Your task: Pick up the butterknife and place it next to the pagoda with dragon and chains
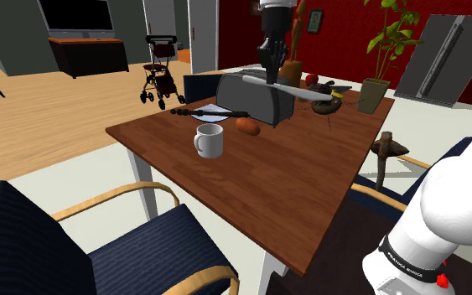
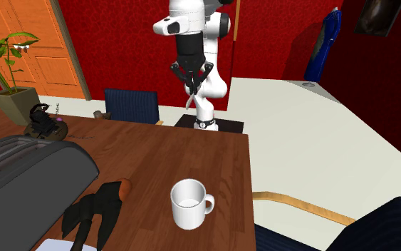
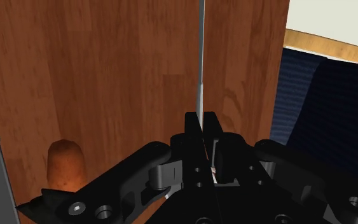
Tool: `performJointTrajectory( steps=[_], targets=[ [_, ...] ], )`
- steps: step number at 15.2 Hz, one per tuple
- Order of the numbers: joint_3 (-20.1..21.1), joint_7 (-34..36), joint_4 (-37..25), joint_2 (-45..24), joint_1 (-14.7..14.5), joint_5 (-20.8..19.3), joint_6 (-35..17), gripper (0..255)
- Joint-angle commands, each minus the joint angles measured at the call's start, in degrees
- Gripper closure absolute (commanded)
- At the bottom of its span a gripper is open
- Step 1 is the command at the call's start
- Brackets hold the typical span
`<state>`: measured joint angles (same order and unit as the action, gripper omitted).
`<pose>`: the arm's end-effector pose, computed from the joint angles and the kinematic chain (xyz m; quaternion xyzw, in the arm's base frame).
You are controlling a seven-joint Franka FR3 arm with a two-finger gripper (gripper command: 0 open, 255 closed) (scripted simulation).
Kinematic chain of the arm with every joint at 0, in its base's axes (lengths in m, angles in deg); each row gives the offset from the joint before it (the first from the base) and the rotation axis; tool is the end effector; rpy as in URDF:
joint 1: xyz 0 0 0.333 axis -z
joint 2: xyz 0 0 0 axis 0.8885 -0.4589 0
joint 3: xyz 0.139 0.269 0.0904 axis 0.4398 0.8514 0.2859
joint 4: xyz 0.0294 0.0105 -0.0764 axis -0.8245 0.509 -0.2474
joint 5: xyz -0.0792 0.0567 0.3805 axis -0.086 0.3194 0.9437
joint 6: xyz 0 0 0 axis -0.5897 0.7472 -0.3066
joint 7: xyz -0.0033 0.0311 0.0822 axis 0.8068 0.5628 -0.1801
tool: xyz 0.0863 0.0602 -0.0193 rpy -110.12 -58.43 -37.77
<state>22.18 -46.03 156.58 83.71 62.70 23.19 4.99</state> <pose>0.4761 0.0739 0.6495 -0.9978 -0.0461 0.0451 0.0167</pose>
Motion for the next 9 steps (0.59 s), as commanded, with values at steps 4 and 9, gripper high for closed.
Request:
performJointTrajectory(
  steps=[4,9],
  targets=[
    [-2.5,-4.2,0.2,1.0,1.7,-0.7,1.1,255],
    [-6.8,-11.4,1.2,2.0,4.5,-2.2,1.3,255]
  ],
)
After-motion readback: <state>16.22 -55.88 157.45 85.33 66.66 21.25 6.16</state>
